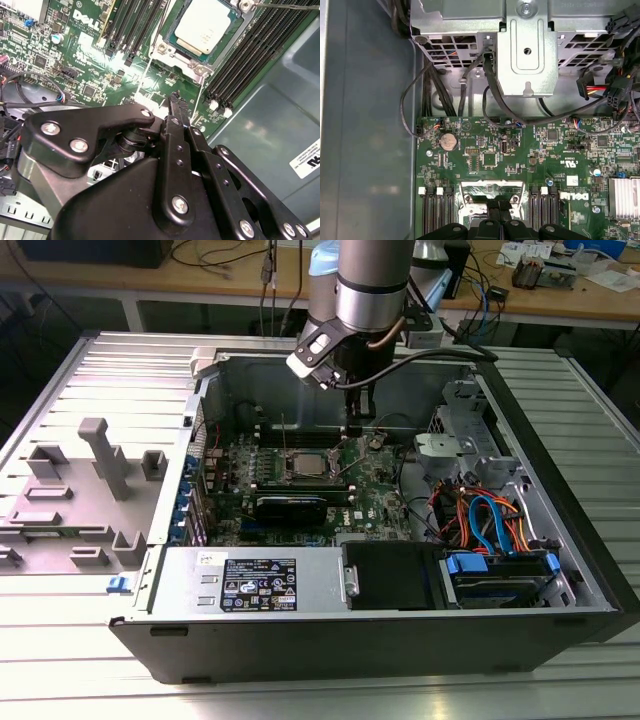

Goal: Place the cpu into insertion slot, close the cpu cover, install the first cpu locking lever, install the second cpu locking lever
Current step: 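Close the cpu cover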

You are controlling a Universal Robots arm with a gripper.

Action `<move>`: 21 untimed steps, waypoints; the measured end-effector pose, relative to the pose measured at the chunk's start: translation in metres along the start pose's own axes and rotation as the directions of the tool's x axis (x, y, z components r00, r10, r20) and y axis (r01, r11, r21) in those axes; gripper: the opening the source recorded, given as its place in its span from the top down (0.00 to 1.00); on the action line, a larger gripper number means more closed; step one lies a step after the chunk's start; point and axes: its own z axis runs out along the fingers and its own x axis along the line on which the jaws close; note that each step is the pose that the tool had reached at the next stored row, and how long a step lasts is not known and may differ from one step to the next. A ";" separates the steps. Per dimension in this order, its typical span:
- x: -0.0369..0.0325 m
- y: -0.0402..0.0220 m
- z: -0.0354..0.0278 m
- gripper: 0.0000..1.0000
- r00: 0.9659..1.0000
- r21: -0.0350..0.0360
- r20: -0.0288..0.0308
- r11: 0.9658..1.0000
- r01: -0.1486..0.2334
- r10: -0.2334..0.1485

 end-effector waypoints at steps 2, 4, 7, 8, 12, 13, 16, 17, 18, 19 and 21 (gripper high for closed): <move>0.0000 0.0010 0.0000 0.89 1.000 0.000 0.000 1.000 0.000 0.000; 0.0000 0.0013 0.0000 0.89 1.000 0.000 0.000 1.000 0.000 0.000; 0.0000 0.0015 0.0001 0.89 1.000 0.000 0.000 1.000 0.000 0.000; 0.0000 0.0015 0.0001 0.89 1.000 0.000 0.000 1.000 0.000 0.000; 0.0000 0.0016 0.0001 0.89 1.000 0.000 0.000 1.000 0.000 0.000; 0.0000 0.0016 0.0001 0.89 1.000 0.000 0.000 1.000 0.000 0.000; 0.0000 0.0026 0.0001 0.89 1.000 0.000 0.000 1.000 0.000 0.000; 0.0000 0.0032 0.0001 0.89 1.000 0.000 0.000 1.000 0.000 0.000; 0.0000 0.0076 0.0003 0.89 1.000 0.000 0.000 1.000 0.000 0.000; 0.0000 0.0080 0.0003 0.89 1.000 0.000 0.000 1.000 0.000 0.000; 0.0000 0.0088 0.0003 0.89 1.000 0.000 0.000 1.000 0.000 0.000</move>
